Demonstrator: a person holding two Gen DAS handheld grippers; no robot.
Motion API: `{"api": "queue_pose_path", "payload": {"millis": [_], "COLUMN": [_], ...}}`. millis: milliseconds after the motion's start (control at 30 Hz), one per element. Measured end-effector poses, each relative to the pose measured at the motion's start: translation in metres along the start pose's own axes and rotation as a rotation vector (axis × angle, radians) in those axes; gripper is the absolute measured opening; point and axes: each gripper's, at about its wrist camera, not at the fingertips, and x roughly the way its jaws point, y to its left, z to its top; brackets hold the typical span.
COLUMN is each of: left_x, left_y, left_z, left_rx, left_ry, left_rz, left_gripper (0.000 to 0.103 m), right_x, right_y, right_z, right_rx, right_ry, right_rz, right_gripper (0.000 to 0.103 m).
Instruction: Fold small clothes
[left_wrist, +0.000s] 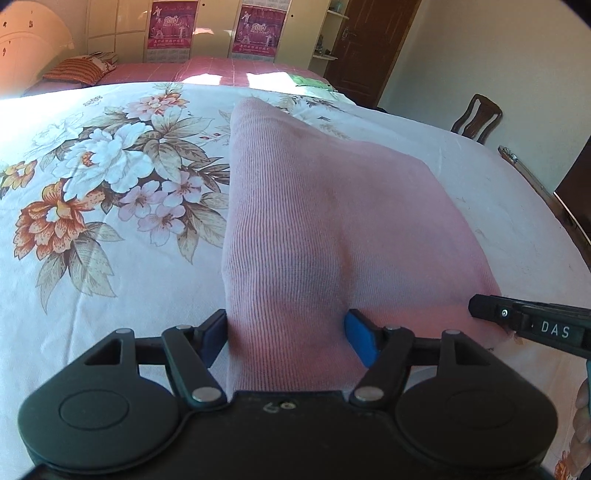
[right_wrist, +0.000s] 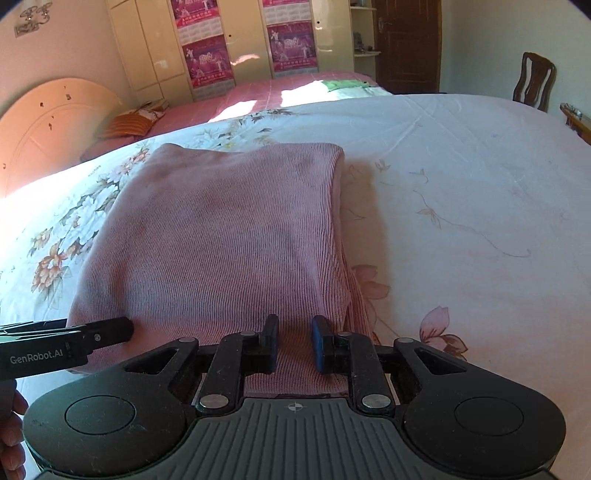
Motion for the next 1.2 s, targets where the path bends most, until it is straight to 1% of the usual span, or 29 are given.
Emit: {"api": "queue_pose_path", "payload": {"millis": [33,100,133,167,233,267,333,400,533,600,667,700,733,767,800,833,867,900,1000,1100,1200], "left_x": [-0.001,-0.005,-0.006,-0.007,-0.010,-0.011,-0.014,-0.014,-0.014,-0.014,-0.016,-0.015,-0.012,-0.009,-0.004,0.001,0.006,0.014,0.027,0.030,0.028], "left_y": [0.000,0.000,0.000,0.000,0.001,0.001,0.002,0.002,0.008,0.011,0.011,0.008,0.005,0.003,0.003,0.003,0.003,0.004,0.005,0.004,0.004], "left_z": [0.000,-0.001,0.000,0.000,0.001,0.002,0.005,0.009,0.022,0.029,0.035,0.039,0.044,0.049,0.053,0.056,0.058,0.059,0.054,0.051,0.054], "left_rx": [0.007,0.010,0.013,0.017,0.010,0.006,-0.003,-0.016,-0.060,-0.098,-0.104,-0.083,-0.065,-0.054,-0.052,-0.053,-0.053,-0.055,-0.033,-0.020,-0.020], "left_ry": [0.000,-0.002,-0.004,-0.007,-0.014,-0.016,-0.024,-0.025,-0.054,-0.063,-0.106,-0.133,-0.147,-0.151,-0.152,-0.151,-0.139,-0.114,-0.112,-0.119,-0.110], "left_rz": [0.000,-0.005,-0.007,-0.008,-0.014,-0.018,-0.022,-0.028,-0.030,-0.033,-0.038,-0.031,-0.022,-0.019,-0.018,-0.014,-0.012,-0.009,0.010,0.015,0.018], "left_gripper": [0.067,0.067,0.067,0.067,0.067,0.067,0.067,0.067,0.068,0.068,0.068,0.068,0.065,0.065,0.064,0.058,0.048,0.046,0.049,0.050,0.053], "right_x": [-0.004,-0.011,-0.012,-0.009,-0.002,-0.002,-0.008,-0.014,-0.011,-0.009,-0.010,-0.010,-0.008,-0.005,0.002,0.009,0.015,0.020,0.035,0.061,0.061], "right_y": [0.000,0.001,0.004,0.005,0.003,0.001,-0.001,-0.004,-0.012,-0.014,-0.011,-0.006,-0.003,0.000,0.002,0.002,0.001,0.000,-0.002,-0.006,-0.008], "right_z": [-0.001,-0.003,-0.005,-0.007,-0.009,-0.009,-0.009,-0.004,0.020,0.031,0.036,0.039,0.041,0.044,0.048,0.052,0.055,0.058,0.061,0.056,0.053], "right_rx": [0.008,0.018,0.006,-0.005,0.009,0.022,0.039,0.044,0.047,0.055,0.041,0.023,0.006,-0.006,-0.013,-0.008,0.001,0.011,-0.014,-0.059,-0.077], "right_ry": [-0.009,-0.028,-0.034,-0.019,0.031,0.036,0.017,0.004,-0.011,-0.039,-0.080,-0.106,-0.120,-0.122,-0.113,-0.106,-0.102,-0.099,-0.085,-0.010,-0.022], "right_rz": [0.000,-0.002,-0.027,-0.043,-0.045,-0.047,-0.051,-0.037,-0.013,-0.005,0.004,0.003,0.016,0.033,0.045,0.057,0.066,0.072,0.067,0.029,0.035], "right_gripper": [0.028,0.067,0.071,0.070,0.070,0.070,0.070,0.071,0.071,0.071,0.070,0.070,0.067,0.050,0.039,0.038,0.038,0.038,0.038,0.038,0.038]}}
